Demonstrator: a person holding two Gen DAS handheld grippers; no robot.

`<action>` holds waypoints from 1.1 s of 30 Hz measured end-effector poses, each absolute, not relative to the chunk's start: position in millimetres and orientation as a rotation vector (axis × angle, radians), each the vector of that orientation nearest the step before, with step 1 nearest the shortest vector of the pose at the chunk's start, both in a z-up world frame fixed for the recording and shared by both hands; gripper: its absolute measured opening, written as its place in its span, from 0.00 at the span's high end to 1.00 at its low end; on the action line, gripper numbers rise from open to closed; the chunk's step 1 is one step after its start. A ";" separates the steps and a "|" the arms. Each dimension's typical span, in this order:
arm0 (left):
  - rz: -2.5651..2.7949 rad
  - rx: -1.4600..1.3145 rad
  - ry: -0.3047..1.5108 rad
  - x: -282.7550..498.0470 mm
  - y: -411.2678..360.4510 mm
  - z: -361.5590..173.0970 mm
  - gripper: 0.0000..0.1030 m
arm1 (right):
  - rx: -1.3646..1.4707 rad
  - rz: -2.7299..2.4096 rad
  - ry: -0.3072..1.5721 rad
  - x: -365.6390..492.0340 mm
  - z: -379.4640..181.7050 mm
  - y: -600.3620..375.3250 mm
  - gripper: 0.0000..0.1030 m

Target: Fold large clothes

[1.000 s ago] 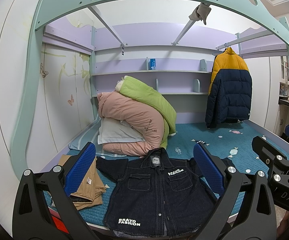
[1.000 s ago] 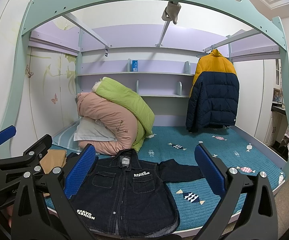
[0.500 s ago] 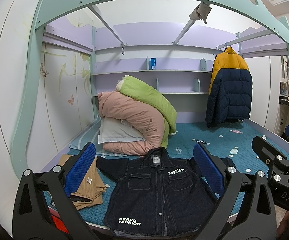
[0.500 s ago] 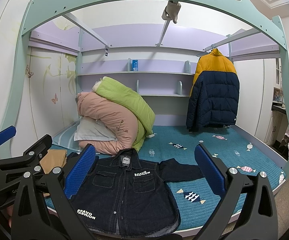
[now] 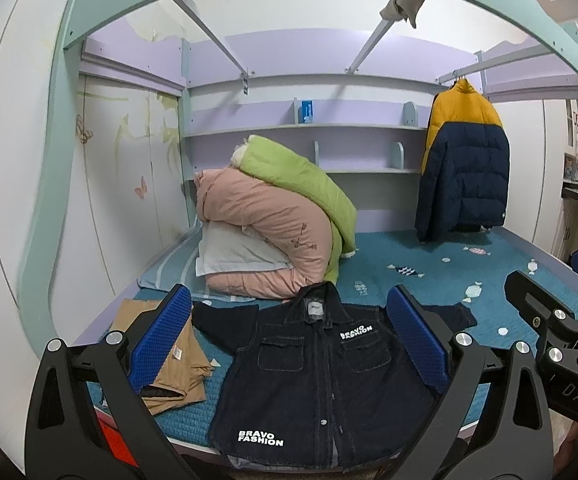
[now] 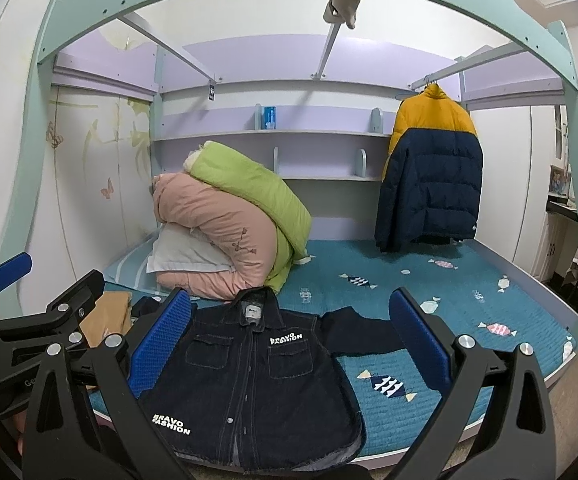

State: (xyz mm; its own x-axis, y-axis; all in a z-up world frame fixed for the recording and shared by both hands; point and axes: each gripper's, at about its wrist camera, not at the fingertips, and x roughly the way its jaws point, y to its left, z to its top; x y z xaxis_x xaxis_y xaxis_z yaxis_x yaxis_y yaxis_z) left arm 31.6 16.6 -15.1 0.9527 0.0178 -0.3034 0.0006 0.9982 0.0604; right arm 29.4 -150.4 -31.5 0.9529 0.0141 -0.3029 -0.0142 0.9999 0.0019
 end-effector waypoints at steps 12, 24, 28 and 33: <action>0.002 0.079 0.434 96.0 11.9 -53.6 0.04 | 0.036 0.023 0.415 87.8 -65.1 -152.8 0.07; 0.026 0.085 0.583 188.8 26.1 -111.9 0.04 | 0.061 0.043 0.549 174.7 -115.8 -140.7 0.07; 0.036 0.089 0.660 229.9 41.1 -141.4 0.04 | 0.093 0.072 0.627 216.4 -143.9 -129.5 0.07; 0.025 0.078 0.779 290.8 68.2 -182.5 0.05 | 0.109 0.099 0.722 275.5 -181.9 -107.8 0.07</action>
